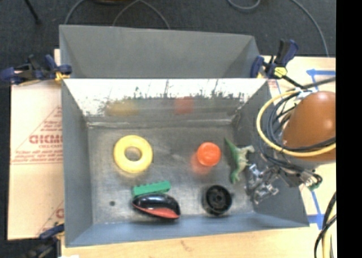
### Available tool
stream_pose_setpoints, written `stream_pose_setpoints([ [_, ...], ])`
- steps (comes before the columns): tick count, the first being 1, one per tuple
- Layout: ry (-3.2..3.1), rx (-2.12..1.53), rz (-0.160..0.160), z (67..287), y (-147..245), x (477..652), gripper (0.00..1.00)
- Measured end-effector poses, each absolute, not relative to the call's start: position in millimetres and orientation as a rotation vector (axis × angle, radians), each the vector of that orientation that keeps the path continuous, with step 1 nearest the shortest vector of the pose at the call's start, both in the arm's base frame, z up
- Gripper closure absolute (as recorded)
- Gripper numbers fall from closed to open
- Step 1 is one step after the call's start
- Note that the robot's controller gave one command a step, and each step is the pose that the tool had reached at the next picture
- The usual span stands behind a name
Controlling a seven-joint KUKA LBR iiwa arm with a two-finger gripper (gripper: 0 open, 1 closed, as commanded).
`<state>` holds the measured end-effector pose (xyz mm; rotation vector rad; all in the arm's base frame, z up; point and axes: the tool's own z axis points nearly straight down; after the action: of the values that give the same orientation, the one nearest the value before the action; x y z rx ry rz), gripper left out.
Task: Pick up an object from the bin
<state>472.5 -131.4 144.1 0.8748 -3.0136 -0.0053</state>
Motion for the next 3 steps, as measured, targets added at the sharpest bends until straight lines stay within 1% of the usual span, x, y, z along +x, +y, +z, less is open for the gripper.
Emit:
stream_pose_setpoints([
  [1,-3.103,0.526,0.000,221.0,-55.6,499.0,0.00],
  [2,-3.102,0.522,0.000,220.4,-56.3,498.5,0.00],
  [3,-3.087,0.635,0.005,206.5,-60.8,497.9,0.00],
])
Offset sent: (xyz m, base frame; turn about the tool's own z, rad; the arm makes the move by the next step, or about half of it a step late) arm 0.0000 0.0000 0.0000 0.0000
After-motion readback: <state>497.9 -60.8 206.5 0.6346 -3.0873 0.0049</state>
